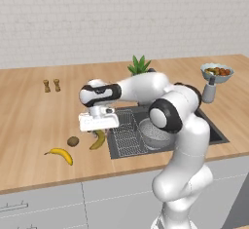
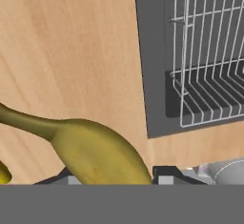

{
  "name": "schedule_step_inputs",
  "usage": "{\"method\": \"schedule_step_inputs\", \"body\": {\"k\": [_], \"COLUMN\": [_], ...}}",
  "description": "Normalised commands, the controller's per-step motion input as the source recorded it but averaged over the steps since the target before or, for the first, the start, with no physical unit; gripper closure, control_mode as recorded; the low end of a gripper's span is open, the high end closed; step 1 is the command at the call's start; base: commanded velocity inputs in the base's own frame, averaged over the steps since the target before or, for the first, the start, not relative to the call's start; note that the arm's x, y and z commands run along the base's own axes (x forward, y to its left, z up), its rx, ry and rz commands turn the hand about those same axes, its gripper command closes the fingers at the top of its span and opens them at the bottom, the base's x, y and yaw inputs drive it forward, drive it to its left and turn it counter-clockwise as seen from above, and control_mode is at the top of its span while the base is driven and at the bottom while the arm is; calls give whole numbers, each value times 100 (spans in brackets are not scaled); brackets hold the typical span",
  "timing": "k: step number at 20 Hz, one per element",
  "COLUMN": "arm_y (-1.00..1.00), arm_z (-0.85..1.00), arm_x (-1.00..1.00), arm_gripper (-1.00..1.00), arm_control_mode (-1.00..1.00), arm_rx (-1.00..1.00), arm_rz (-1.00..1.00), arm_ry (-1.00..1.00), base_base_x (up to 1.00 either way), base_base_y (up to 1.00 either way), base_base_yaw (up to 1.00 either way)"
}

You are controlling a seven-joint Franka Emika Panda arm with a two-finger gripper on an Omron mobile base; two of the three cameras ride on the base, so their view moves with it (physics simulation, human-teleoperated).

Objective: Put the colander in the sink, put the kiwi, banana, banana in the colander, and turn on the sink faucet and pour water over the colander.

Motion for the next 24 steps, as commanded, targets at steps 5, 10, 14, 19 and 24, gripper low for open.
{"method": "schedule_step_inputs", "body": {"k": [5,10,14,19,24], "arm_y": [-47,-56,-62,-59,-66], "arm_z": [68,47,33,17,18], "arm_x": [-16,-32,-35,-36,-34], "arm_gripper": [100,100,100,100,100], "arm_control_mode": [-100,-100,-100,-100,-100], "arm_rx": [0,0,0,1,3], "arm_rz": [0,0,0,0,0], "arm_ry": [4,0,1,2,2], "base_base_x": [0,0,0,0,0], "base_base_y": [0,0,0,0,0], "base_base_yaw": [0,0,0,0,0]}}
